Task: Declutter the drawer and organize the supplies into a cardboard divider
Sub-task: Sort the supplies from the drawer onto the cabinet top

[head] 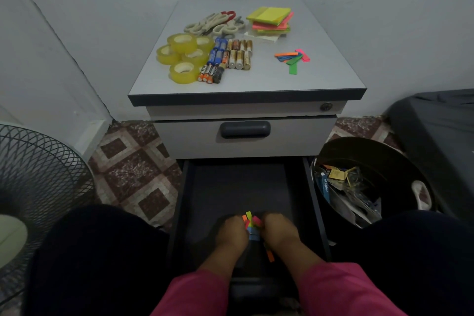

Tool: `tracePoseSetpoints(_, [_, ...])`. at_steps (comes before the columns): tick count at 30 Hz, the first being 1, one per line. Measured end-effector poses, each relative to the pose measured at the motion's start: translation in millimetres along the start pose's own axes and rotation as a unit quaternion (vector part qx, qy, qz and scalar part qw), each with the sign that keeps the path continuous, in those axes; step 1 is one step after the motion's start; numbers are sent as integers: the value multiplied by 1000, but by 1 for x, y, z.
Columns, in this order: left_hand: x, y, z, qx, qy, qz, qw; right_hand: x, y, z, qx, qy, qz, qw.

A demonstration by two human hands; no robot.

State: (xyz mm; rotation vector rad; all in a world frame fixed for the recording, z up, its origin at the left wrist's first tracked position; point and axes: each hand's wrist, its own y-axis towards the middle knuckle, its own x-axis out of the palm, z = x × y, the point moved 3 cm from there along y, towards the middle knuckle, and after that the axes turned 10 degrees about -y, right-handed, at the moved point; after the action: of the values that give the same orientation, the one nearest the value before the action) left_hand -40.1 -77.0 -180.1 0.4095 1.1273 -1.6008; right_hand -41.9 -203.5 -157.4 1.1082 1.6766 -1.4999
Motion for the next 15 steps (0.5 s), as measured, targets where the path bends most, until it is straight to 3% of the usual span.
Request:
tracePoseSetpoints(11, [-6,-2,0,27,-28,-16,999,-4,3,4,20,29,-30,999])
tracePoseSetpoints(15, [-6,-4,-2,57,27,-22,998,-5,3,8,35,57,-27,997])
